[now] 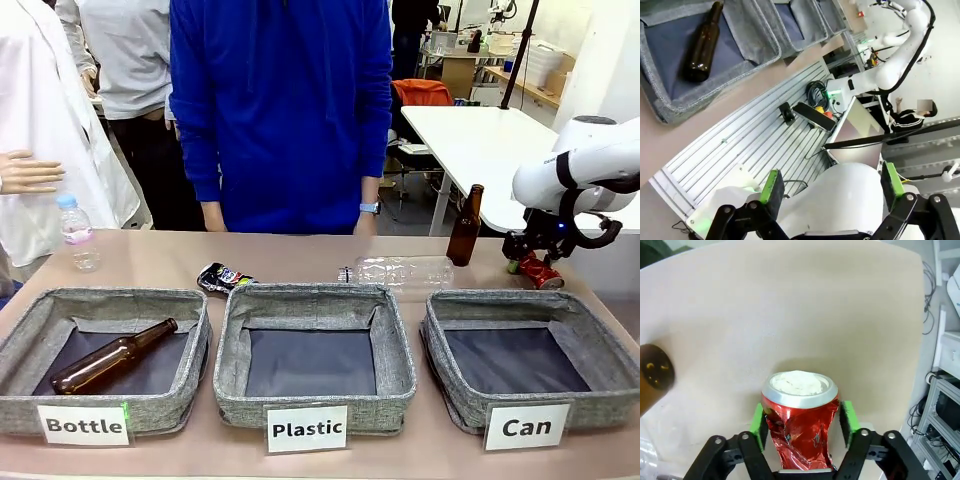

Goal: Sort the can waste into the basket.
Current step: Pick up the can waste from the table and place it in the right Fabric basket.

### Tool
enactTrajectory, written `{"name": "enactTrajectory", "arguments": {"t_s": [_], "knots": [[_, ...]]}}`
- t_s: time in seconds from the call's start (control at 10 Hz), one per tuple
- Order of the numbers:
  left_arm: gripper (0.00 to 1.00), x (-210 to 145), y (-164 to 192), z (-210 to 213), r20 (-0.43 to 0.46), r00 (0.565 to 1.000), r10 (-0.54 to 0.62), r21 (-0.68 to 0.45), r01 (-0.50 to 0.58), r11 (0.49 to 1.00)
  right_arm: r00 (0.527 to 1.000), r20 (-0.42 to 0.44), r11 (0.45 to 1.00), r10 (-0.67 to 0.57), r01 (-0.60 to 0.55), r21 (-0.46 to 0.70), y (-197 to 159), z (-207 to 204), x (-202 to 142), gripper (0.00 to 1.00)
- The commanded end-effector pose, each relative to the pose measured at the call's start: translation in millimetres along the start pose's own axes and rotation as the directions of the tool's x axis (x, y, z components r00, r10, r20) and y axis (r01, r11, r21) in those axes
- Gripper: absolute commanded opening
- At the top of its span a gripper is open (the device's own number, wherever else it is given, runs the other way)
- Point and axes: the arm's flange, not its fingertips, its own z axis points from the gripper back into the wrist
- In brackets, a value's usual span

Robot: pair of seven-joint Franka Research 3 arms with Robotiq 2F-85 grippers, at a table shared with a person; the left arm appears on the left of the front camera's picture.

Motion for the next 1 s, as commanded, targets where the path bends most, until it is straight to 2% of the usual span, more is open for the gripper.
{"name": "enactTrajectory", "arguments": {"t_s": [0.0,0.2,0.3,0.4,0.7,0.9], "knots": [[1.00,3.7,-3.5,5.6,0.014,1.000,0.008,-0.029,-0.008,1.000,1.000,-0.022,1.000,0.020,-0.020,0.002,-3.6,3.6,5.5,0.00],[1.00,3.7,-3.5,5.6,0.014,1.000,0.008,-0.029,-0.008,1.000,0.999,-0.025,1.000,0.020,-0.020,0.001,-2.6,4.8,5.2,0.00],[1.00,3.7,-3.5,5.6,0.014,1.000,0.008,-0.029,-0.008,1.000,0.999,-0.026,1.000,0.020,-0.020,0.003,-1.6,4.9,5.1,0.04],[1.00,3.7,-3.5,5.6,0.014,1.000,0.008,-0.029,-0.008,1.000,0.999,-0.027,1.000,0.018,-0.018,0.008,-1.0,5.0,4.5,0.00],[1.00,3.7,-3.5,5.6,0.014,1.000,0.008,-0.029,-0.008,1.000,1.000,-0.020,1.000,0.020,-0.020,0.008,-0.9,9.6,2.7,0.00],[1.00,3.7,-3.5,5.6,0.014,1.000,0.008,-0.029,-0.008,1.000,1.000,0.001,0.999,0.022,-0.022,0.023,-8.2,37.2,-6.7,0.00]]}}
